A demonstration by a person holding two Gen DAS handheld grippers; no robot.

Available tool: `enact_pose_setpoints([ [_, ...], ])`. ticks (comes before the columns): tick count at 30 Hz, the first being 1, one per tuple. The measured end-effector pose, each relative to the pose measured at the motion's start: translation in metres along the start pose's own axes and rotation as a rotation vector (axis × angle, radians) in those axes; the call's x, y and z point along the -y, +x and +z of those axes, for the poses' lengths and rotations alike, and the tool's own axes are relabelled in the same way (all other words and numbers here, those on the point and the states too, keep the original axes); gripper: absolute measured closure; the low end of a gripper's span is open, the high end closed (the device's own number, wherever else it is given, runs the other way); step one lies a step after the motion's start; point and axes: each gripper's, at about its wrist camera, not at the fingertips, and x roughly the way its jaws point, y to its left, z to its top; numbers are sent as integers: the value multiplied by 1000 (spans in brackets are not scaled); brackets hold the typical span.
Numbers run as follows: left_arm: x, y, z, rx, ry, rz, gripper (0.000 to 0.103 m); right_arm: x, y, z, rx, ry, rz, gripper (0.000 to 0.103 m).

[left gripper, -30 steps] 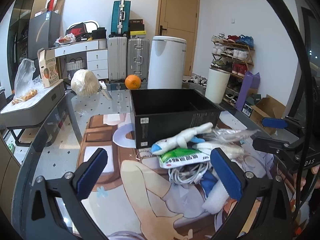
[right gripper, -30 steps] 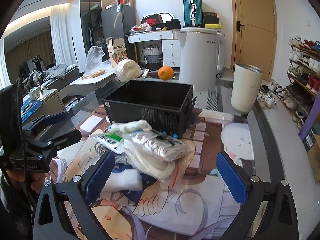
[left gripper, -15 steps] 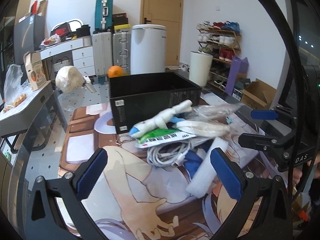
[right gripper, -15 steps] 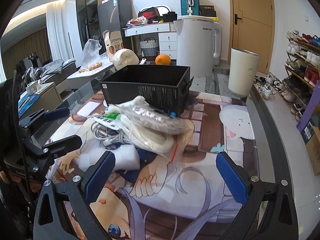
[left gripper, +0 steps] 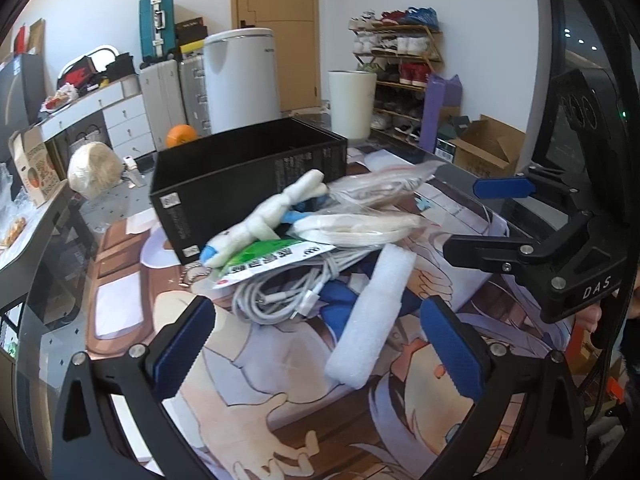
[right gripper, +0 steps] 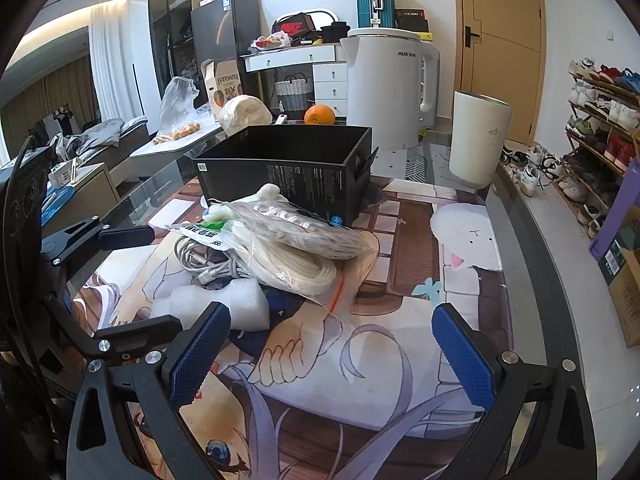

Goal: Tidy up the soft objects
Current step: 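Reach the left tool to the white foam strip and grasp it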

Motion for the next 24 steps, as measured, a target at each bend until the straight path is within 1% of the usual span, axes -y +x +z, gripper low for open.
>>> enact_pose_setpoints([
  [1,1,1,0,-4,3,-6,6,1,0,0,-2,2,-1,1],
  [3,3,2,1,-11,7,-18,17,2,1,0,-3,3,-3,1],
  [4,3,3,1,-16,8,-27,20,2,1,0,-3,3,-6,1],
  [5,3,5,1,-23,8,-38,26,2,1,0,-1,3,-7,1],
  [6,4,6,0,-31,10,-46,30,2,1,0,0,2,-7,1],
  [7,5,7,0,-39,14,-53,32,2,1,0,-1,2,-7,1],
  [9,7,9,0,-47,24,-62,37,2,1,0,-1,2,-8,1],
  [11,10,10,0,-50,38,-73,39,2,1,-1,1,2,-8,1],
  [13,14,11,0,-59,54,-78,47,2,1,0,0,2,-7,1],
  [15,18,13,0,-70,72,-89,60,2,1,0,0,2,-8,1],
  [16,20,14,0,-78,81,-93,64,2,1,0,0,3,-9,1],
  [17,22,15,0,-88,90,-93,74,2,1,0,-1,3,-9,1],
  [20,25,15,-1,-93,108,-109,79,2,1,-1,0,0,-9,1],
  [22,25,9,-2,-70,106,-123,80,2,0,0,0,-4,-11,1],
  [24,23,4,-3,-58,92,-129,83,2,0,1,2,-7,-11,1],
])
